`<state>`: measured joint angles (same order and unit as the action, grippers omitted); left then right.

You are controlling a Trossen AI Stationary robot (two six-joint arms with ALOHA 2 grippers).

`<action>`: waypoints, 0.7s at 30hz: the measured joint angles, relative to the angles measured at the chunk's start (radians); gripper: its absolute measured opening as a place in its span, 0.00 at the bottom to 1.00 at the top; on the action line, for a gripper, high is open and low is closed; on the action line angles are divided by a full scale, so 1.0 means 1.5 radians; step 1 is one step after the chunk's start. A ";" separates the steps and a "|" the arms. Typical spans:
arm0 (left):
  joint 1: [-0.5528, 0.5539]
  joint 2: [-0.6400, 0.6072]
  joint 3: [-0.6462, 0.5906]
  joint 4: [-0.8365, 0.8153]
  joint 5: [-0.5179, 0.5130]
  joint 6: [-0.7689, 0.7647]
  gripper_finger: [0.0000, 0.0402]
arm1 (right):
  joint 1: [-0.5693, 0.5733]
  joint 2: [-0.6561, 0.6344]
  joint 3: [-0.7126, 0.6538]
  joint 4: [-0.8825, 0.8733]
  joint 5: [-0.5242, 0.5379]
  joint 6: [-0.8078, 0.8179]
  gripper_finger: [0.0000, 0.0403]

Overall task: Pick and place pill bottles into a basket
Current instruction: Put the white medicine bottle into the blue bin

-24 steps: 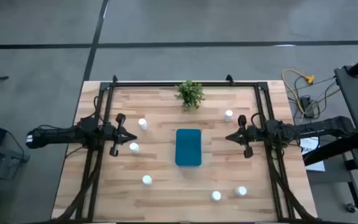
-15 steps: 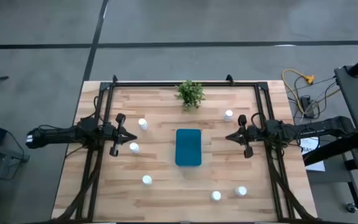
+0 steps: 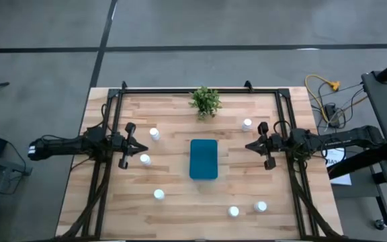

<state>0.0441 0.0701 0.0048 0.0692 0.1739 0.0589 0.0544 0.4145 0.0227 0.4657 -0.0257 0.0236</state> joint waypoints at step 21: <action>0.000 -0.001 0.000 0.000 0.000 0.000 0.00 | 0.000 0.000 0.365 -0.495 0.000 -0.041 0.02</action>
<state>0.0441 0.0692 0.0048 0.0696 0.1741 0.0591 0.0544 0.4150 0.5699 -0.2766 -0.0251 -0.0376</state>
